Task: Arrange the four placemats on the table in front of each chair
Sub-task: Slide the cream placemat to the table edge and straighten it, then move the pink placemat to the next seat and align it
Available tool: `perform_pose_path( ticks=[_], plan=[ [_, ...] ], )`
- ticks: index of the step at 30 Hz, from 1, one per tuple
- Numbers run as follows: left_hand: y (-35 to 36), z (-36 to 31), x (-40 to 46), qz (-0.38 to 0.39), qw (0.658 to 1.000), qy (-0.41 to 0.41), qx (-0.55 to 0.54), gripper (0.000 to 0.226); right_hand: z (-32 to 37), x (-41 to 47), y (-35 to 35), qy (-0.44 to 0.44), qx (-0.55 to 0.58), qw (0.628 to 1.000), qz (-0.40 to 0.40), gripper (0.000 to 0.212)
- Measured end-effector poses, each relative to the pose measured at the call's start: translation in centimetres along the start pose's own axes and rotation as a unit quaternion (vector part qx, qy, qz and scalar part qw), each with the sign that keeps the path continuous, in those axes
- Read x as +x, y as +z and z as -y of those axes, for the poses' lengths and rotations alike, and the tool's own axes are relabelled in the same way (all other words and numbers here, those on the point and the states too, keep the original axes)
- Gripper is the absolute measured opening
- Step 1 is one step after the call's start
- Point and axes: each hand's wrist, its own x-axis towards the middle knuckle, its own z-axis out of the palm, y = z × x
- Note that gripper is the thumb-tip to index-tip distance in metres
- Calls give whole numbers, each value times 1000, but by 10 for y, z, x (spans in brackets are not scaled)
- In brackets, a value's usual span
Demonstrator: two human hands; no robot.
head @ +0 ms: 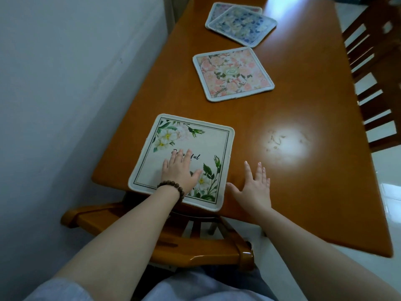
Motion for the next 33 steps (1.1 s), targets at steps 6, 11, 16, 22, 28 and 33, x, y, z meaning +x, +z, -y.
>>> perform_pose_path(
  ticks=[6, 11, 16, 22, 28, 33],
  plan=[
    [10, -58, 9, 11, 999, 50, 13, 75, -51, 0, -21, 54, -5, 998, -35, 81],
    [13, -109, 13, 17, 995, 92, 25, 75, -99, -5, -42, 95, 14, 994, -45, 76],
    [15, -164, 14, 17, 992, 125, 25, 74, -144, -11, -63, 113, 21, 991, -62, 73],
    [30, -244, 9, 27, 990, 135, 37, 73, -217, -10, -91, 116, 34, 990, -68, 70],
    [66, -361, -1, 30, 994, 90, 50, 73, -310, 11, -127, 86, 41, 994, -50, 69],
    [78, -468, -13, 19, 998, 42, 31, 72, -393, 26, -177, 36, 55, 997, -30, 68]
  ],
)
